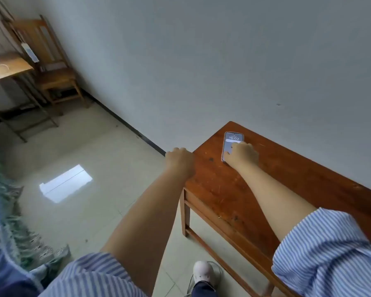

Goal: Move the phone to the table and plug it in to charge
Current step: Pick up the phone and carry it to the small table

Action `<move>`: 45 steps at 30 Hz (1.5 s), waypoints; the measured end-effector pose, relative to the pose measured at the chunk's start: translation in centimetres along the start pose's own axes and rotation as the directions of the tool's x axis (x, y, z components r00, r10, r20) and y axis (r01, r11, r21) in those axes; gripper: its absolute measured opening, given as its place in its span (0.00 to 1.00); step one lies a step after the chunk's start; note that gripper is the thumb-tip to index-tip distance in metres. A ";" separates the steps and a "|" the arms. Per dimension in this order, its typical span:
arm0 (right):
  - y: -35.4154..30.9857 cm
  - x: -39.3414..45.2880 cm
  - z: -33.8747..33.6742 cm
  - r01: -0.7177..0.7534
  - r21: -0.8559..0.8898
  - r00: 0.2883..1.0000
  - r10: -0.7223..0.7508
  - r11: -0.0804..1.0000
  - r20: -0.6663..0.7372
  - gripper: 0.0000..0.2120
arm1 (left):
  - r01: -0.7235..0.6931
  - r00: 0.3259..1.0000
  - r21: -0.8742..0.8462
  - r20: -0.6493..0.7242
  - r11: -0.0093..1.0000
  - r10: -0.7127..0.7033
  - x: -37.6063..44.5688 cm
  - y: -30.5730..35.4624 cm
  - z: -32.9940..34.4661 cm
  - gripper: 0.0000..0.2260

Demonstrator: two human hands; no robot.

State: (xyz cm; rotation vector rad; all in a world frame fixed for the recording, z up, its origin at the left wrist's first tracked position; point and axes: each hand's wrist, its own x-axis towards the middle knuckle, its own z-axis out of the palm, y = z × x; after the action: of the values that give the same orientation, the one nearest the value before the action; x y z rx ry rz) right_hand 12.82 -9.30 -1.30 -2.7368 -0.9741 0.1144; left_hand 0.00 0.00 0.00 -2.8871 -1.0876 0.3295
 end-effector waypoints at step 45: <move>-47.0 21.8 8.7 0.376 0.197 0.878 -0.416 0.905 0.237 0.27 | 0.503 0.854 -0.218 -0.027 0.837 -0.520 14.1 -46.0 0.8 0.16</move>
State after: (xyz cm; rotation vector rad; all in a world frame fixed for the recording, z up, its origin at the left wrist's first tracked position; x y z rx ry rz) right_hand -0.41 41.47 1.89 -2.3683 -1.5186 0.4822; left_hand -19.64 43.86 1.75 -2.5786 -1.9059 0.0682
